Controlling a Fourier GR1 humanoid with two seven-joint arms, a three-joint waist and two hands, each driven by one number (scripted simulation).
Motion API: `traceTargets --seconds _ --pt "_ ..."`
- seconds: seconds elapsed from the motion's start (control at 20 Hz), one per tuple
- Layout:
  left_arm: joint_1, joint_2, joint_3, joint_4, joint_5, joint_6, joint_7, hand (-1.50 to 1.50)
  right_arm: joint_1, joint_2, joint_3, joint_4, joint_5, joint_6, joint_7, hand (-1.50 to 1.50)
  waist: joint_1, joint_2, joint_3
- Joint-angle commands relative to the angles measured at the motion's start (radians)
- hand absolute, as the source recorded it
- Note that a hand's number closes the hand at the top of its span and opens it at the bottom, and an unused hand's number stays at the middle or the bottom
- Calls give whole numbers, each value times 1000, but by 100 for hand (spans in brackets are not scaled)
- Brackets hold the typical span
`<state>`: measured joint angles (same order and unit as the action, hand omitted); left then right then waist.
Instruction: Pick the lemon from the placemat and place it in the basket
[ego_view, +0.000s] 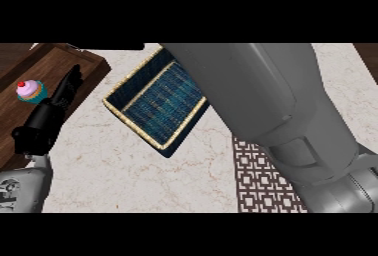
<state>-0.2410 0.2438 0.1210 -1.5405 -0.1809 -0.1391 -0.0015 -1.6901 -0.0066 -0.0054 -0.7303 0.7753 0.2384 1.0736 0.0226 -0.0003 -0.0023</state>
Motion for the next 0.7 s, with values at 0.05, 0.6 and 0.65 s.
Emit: traceTargets --seconds 0.05,0.6,0.65 --pt "-2 -7 -1 20 -15 14 -1 0 -43 6 -24 77 -56 126 103 -150 -10 0 1" --pt "8 16 28 -5 18 -17 4 0 -49 4 -84 40 -118 -150 37 -150 -13 -1 2" --pt "41 -14 -17 -12 -16 -2 -18 0 -45 6 -91 49 -95 -271 16 -150 1 5 1"
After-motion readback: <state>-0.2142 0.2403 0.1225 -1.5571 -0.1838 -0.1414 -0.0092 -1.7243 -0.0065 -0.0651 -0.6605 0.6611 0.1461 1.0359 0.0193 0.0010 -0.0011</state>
